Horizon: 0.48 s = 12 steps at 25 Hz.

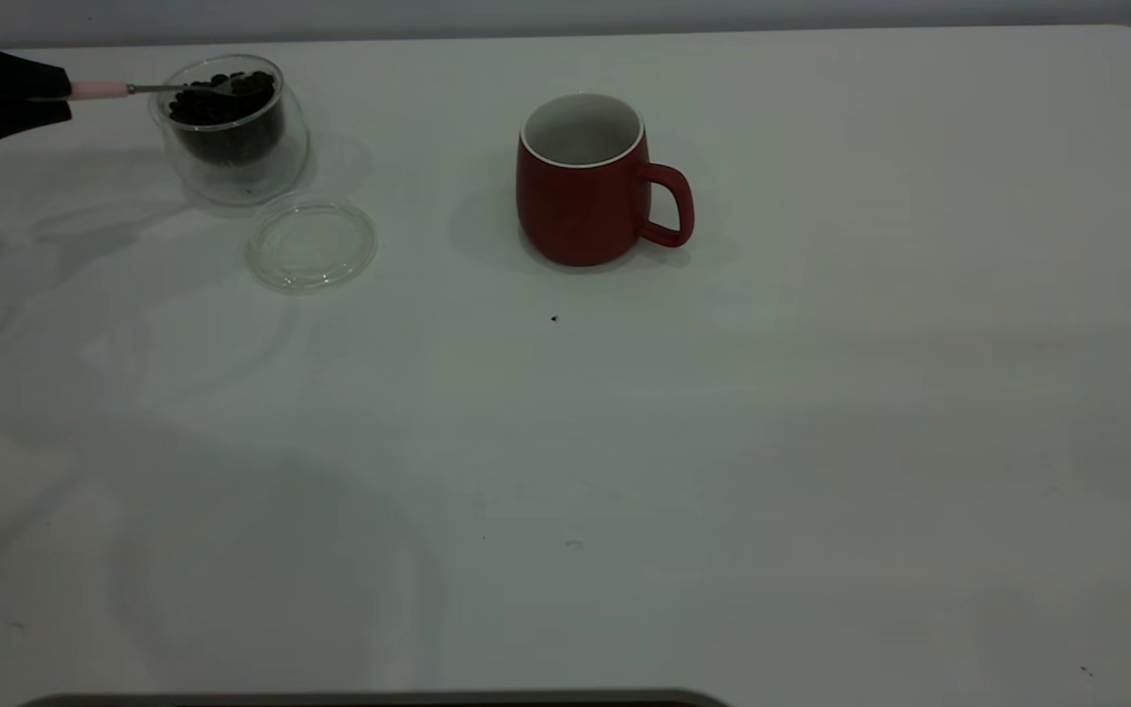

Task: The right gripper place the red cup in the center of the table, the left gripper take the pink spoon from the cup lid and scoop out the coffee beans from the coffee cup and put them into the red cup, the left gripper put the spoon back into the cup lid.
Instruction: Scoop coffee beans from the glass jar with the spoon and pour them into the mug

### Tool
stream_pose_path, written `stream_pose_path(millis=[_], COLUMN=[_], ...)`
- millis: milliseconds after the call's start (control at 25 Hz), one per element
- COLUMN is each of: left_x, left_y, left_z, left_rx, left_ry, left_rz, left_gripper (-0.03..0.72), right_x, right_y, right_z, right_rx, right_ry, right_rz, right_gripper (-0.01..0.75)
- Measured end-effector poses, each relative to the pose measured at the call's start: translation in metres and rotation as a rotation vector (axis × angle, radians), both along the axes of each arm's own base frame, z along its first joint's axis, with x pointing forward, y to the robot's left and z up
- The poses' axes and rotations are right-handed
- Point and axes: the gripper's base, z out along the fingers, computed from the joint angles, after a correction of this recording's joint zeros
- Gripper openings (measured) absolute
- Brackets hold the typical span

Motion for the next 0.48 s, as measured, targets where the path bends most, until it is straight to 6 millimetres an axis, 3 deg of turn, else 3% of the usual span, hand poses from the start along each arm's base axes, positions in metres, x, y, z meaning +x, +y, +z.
stream_pose_path(millis=[480], left_x=[-0.0027], left_y=[-0.0053], left_z=[0.0060], left_rx=[-0.068], left_ry=[-0.022], left_rz=[-0.052], left_gripper=[0.127], right_x=[0.0000], right_y=[0.0000], right_z=[0.0000], right_rx=[0.000], right_ry=[0.000], right_rz=[0.000], right_gripper=[0.585])
